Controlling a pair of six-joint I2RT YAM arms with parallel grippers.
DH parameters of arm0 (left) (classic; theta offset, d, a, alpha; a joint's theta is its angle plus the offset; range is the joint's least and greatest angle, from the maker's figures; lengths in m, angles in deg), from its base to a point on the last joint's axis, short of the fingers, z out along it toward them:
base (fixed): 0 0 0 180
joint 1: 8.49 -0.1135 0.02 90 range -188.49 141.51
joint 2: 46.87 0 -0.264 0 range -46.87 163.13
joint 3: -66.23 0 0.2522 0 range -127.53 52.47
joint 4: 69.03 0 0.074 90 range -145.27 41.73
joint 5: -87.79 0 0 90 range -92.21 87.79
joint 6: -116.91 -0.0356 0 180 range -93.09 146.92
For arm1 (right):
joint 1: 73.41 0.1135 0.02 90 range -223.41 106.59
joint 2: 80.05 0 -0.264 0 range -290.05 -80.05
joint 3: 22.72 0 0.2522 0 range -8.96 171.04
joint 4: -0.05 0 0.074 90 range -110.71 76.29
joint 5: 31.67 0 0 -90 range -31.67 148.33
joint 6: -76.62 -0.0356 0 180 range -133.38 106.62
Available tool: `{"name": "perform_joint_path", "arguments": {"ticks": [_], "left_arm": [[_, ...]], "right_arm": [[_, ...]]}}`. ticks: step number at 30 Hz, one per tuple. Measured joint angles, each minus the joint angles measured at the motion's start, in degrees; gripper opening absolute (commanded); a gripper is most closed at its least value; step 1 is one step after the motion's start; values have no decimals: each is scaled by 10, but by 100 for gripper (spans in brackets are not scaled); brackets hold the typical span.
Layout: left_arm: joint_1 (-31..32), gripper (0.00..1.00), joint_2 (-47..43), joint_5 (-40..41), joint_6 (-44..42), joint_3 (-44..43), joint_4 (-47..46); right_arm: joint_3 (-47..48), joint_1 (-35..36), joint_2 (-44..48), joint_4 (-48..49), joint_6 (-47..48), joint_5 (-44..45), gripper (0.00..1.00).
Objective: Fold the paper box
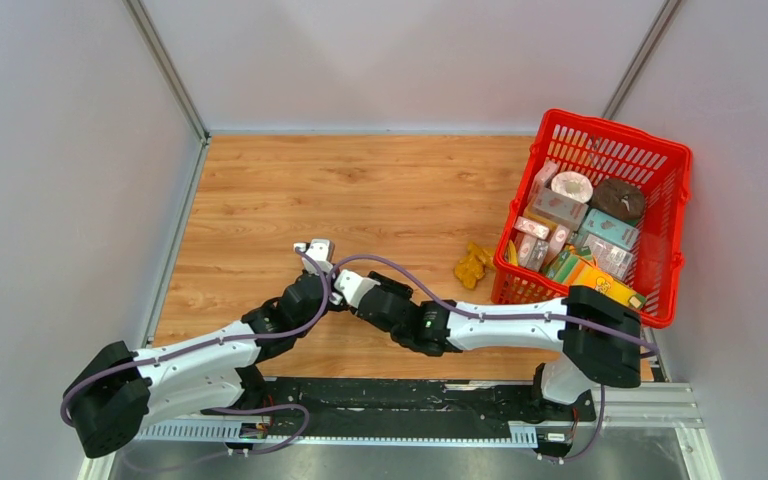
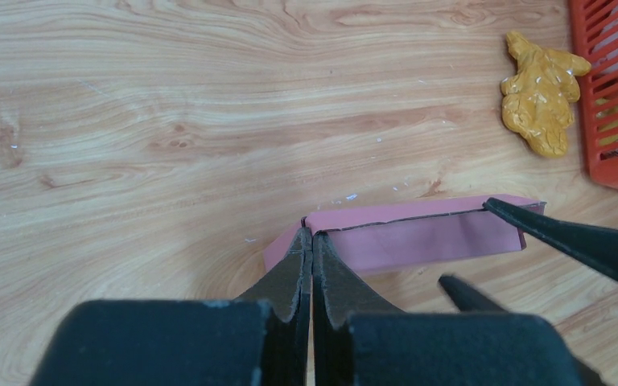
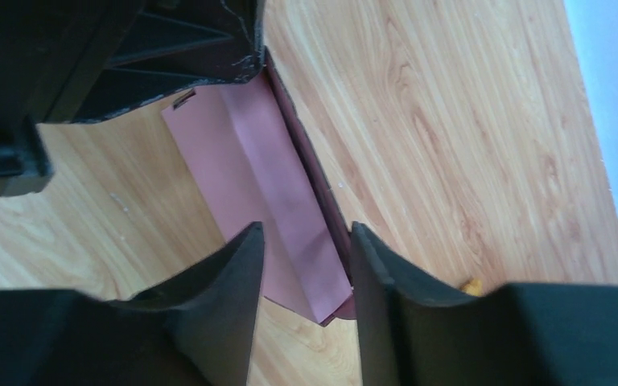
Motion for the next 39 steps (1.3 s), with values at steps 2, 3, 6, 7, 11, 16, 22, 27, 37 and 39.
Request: {"name": "perform_joint_path", "arguments": {"ticks": [2,3,6,7,11,16,22,27,37,39], "left_arm": [[0,0,0,0,0,2,-2],[0,0,0,1,0,2,-3],[0,0,0,1,0,2,-3],[0,0,0,1,0,2,-3],[0,0,0,1,1,2,-3],[0,0,-1,0,2,5,-6],[0,0,-1,0,2,8,-12],[1,0,-2,-6,2,10,-15],[2,0,-5,-12,2,12,-15],[2,0,-8,-14,1,15,-16]], "right_arm": [[0,3,-6,7,3,16,35],[0,4,-9,10,5,23,30],[0,7,-14,18,6,41,23],[0,8,-16,20,6,47,22],[-1,16,-21,23,4,61,17],[-8,20,-21,32,-2,66,14],[-14,23,-20,36,-24,64,39],[21,23,-18,-32,-112,23,68],[62,-131,84,-202,-357,-240,84],[62,-186,95,-203,-392,-316,83]]}}
